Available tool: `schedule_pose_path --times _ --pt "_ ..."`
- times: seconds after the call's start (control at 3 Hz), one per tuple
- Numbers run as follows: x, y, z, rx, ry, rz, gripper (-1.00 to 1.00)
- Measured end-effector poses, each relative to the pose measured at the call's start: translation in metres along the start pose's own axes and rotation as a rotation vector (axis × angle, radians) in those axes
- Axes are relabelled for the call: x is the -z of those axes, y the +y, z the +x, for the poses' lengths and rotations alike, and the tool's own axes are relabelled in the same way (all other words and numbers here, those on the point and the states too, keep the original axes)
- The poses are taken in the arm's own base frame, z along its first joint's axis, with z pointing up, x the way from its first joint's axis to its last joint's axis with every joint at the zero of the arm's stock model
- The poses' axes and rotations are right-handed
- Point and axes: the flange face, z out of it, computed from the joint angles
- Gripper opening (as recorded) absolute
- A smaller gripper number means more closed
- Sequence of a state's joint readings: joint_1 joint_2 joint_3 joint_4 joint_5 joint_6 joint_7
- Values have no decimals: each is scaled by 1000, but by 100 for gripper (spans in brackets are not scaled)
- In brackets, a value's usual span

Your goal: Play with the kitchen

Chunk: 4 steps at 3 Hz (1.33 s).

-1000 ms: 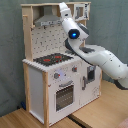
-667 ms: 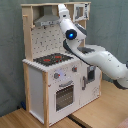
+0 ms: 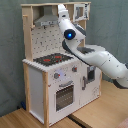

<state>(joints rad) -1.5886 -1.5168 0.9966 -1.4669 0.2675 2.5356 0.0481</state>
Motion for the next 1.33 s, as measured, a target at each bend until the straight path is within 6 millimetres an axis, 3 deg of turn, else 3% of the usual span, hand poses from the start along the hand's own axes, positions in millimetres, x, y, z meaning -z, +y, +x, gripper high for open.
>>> schedule_pose_path --times 0.67,1.33 --pt "-9 1 1 -87 -89 1 -100" --pt "-39 20 -26 -221 -283 -46 -100"
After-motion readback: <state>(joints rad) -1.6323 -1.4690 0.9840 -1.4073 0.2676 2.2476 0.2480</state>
